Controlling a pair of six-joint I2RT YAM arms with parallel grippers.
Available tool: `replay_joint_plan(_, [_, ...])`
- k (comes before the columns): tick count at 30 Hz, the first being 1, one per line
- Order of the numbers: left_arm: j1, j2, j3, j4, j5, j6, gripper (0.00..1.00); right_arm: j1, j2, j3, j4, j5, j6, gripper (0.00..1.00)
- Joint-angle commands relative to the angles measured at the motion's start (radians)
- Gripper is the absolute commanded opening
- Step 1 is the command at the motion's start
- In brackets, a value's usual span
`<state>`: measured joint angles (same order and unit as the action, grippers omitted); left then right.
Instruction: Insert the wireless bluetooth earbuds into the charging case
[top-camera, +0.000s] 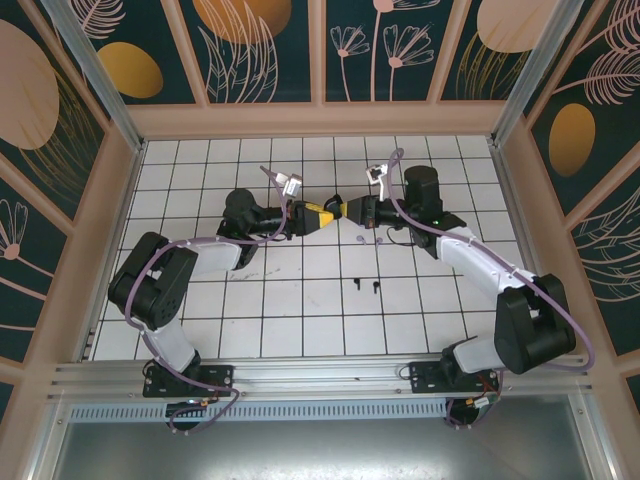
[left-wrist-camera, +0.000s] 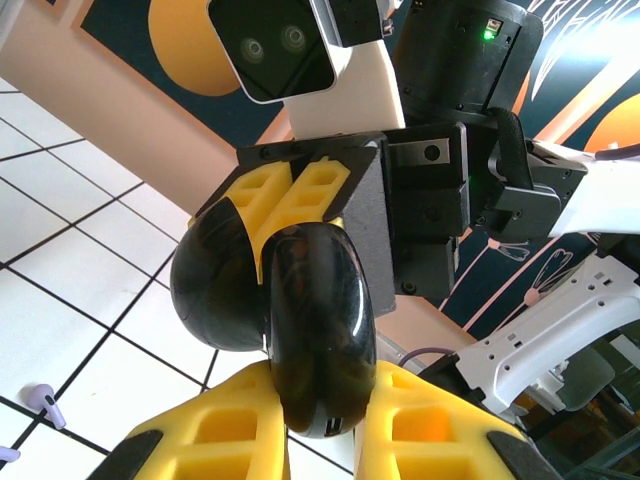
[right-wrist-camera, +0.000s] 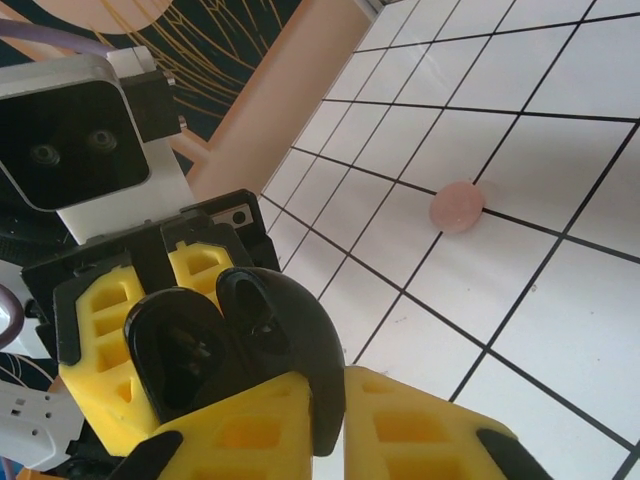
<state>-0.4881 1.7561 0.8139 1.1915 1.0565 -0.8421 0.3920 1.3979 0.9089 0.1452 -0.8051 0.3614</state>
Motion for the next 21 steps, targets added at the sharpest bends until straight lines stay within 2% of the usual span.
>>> replay_joint_plan(1, [-0.006,0.002,0.031,0.021,0.025,0.017,0.0,0.012,0.018,0.04,-0.02,0.012,-0.024,0.05])
replay_joint_plan(4, [-0.006,0.001,0.029,-0.018,0.008,0.04,0.01,0.012,0.018,0.054,-0.034,0.019,-0.027,0.0])
replay_joint_plan(8, [-0.006,-0.013,0.015,-0.083,-0.062,0.097,0.35,0.012,0.016,0.074,-0.062,0.06,-0.037,0.0])
replay_joint_plan(12, [-0.004,-0.037,0.018,-0.208,-0.131,0.199,0.5,0.007,0.012,0.102,-0.133,0.132,-0.069,0.0])
replay_joint_plan(17, [0.0,-0.122,0.077,-0.505,-0.155,0.413,0.65,-0.015,0.024,0.193,-0.303,0.193,-0.185,0.0])
replay_joint_plan(21, [0.006,-0.148,0.152,-0.78,-0.152,0.596,0.71,-0.024,0.061,0.28,-0.461,0.277,-0.345,0.0])
